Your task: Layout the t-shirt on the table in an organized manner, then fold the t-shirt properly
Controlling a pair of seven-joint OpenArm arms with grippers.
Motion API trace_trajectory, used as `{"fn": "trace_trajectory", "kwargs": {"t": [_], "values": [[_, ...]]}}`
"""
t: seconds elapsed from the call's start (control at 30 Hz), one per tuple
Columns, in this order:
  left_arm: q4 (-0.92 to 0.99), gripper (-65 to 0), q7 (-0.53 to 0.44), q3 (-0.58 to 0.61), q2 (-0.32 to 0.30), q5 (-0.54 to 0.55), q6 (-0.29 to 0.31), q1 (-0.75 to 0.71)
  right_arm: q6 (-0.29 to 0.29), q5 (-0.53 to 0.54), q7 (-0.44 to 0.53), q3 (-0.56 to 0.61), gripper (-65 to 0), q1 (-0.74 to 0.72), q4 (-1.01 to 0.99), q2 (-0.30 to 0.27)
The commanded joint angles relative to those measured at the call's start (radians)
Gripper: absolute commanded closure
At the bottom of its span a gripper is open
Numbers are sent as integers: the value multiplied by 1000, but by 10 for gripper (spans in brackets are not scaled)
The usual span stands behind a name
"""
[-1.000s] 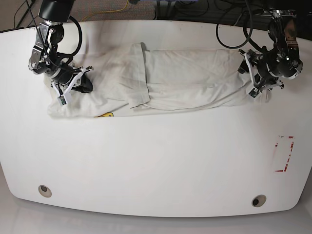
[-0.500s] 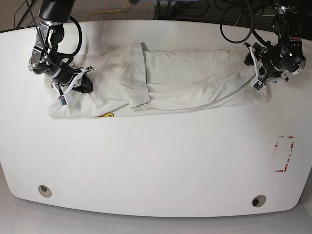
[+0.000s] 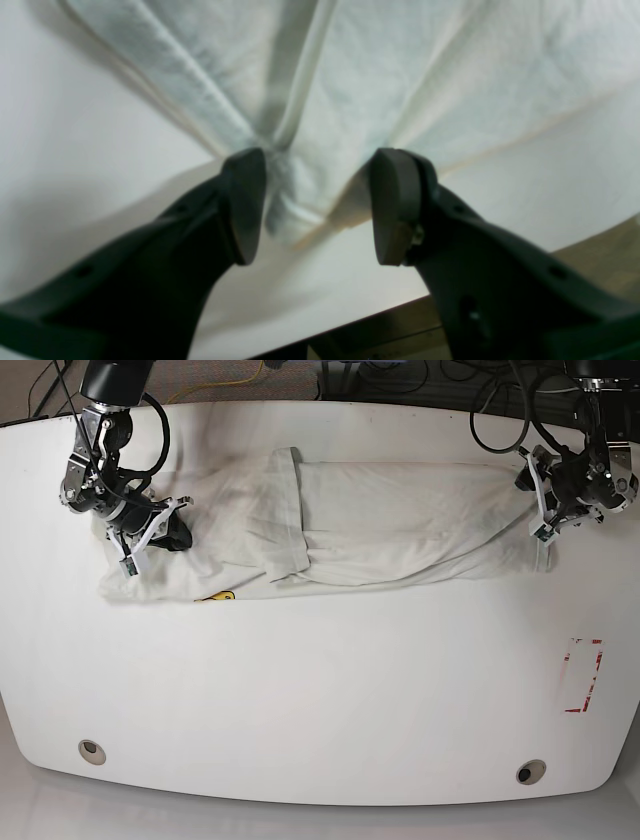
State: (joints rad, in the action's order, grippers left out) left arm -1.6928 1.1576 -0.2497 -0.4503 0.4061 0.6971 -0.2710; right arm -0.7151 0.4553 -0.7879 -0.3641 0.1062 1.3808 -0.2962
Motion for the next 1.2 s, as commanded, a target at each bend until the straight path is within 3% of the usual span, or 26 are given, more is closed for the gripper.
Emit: {"fn": "trace_trajectory", "kwargs": {"t": [0.0,0.27,0.47,0.67,0.93,1.17], "values": [[-14,-311,-9,-10,-20,29,1,8,17,-94,-117,7,-51,16,-13,-1],[-89,-311,-8,-69,-20,107,1,9,17,-94,-117,7,-51,17,-13,-1],[-109,-311,-8,-78,-23,236,1,12,17,-94,-117,7,-51,17,-13,-1],[-91,-313,-8,-214,-34,370,1,20,17,-94,-117,7,-51,17,-13,-1],[98,-314,-8,-345,-32,491,1,83,17,-94,-117,9,-51,20,-13,-1],[351,-314,-8,-400,-32,529,1,155,17,-94,-117,12,-51,20,-13,-1]]}}
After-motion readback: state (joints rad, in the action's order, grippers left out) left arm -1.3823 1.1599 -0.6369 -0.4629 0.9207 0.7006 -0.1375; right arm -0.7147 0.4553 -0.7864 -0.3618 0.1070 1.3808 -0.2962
